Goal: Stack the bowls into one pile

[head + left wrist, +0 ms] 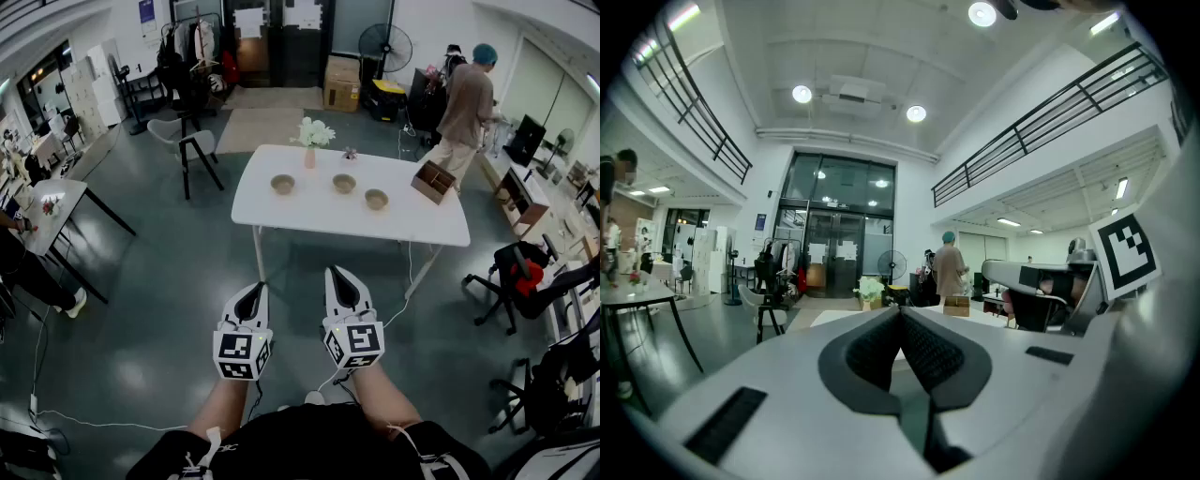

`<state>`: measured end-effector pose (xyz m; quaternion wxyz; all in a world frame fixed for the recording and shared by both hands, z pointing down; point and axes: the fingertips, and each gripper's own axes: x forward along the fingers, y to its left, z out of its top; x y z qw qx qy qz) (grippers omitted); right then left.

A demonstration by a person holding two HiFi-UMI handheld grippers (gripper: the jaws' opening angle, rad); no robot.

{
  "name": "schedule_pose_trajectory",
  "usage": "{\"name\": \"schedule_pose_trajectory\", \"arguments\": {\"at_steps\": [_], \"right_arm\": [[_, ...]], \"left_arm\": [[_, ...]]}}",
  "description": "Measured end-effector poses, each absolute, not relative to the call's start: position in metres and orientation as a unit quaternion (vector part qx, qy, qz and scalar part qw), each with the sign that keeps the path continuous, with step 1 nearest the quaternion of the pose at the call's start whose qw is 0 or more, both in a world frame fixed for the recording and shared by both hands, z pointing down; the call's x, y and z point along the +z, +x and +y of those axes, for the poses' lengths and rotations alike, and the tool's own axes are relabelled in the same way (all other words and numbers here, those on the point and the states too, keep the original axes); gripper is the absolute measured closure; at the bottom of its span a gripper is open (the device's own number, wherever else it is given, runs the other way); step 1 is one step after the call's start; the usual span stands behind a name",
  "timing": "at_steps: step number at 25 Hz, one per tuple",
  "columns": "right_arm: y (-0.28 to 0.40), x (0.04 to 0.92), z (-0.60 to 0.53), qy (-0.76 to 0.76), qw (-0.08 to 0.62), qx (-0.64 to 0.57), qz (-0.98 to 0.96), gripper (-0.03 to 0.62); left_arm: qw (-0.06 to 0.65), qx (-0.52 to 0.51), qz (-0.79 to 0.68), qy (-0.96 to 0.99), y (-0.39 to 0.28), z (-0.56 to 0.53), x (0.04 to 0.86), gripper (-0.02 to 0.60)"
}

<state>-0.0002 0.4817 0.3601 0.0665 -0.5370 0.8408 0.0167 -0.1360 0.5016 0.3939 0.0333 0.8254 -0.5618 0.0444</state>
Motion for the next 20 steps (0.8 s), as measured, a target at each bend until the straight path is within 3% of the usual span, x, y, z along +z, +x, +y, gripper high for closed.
{"name": "schedule_pose_trajectory", "arguments": {"at_steps": [20], "right_arm": [[0.069,0.363,0.434,-0.508,0.083,0.012,0.857,0.580]], "left_arm": [[0.027,0.048,-0.565,0.823,-0.054,0.444,0.395,0.569]]}}
